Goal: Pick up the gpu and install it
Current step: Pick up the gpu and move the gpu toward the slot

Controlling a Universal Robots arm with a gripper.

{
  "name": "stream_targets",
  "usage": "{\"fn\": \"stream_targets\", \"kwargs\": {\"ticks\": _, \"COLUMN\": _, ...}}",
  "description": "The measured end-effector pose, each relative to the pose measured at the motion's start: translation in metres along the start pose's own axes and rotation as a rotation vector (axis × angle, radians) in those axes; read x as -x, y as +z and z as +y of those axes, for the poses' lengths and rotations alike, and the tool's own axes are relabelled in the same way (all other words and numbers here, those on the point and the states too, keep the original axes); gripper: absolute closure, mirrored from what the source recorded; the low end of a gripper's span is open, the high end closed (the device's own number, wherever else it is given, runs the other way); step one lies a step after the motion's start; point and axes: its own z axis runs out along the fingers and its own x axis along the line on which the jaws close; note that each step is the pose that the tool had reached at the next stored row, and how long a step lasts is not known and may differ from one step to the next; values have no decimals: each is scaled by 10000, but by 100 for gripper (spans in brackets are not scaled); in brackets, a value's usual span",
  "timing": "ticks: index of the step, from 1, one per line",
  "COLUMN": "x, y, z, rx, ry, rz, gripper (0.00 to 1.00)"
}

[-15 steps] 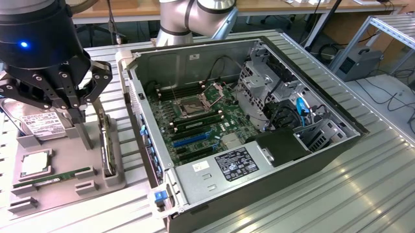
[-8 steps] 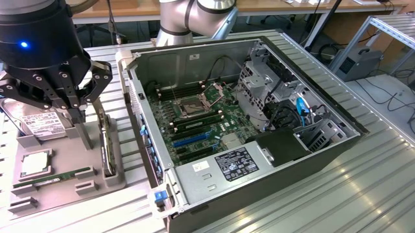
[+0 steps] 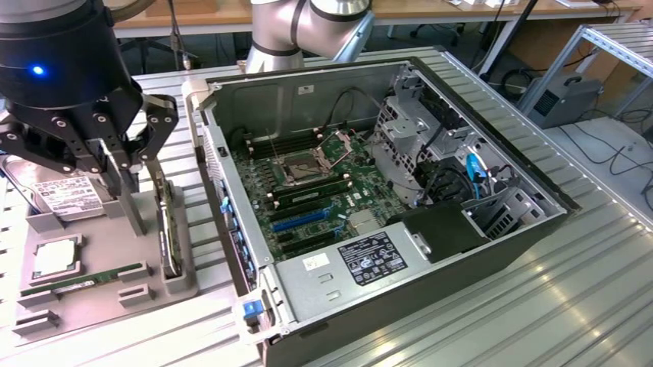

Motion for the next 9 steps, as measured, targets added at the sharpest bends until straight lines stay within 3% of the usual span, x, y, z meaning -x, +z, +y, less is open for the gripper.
{"fn": "stream_targets", "kwargs": {"ticks": 3, "x": 0, "y": 0, "z": 0, "rx": -1, "ry": 0, "rz": 0, "gripper": 64}}
{"fn": "stream_targets", "kwargs": {"ticks": 5, "x": 0, "y": 0, "z": 0, "rx": 0, "ry": 0, "rz": 0, "gripper": 64}}
{"fn": "stream_targets", "kwargs": {"ticks": 6, "x": 0, "y": 0, "z": 0, "rx": 0, "ry": -1, "rz": 0, "gripper": 58}}
{"fn": "stream_targets", "kwargs": {"ticks": 9, "x": 0, "y": 0, "z": 0, "rx": 0, "ry": 0, "rz": 0, "gripper": 58}}
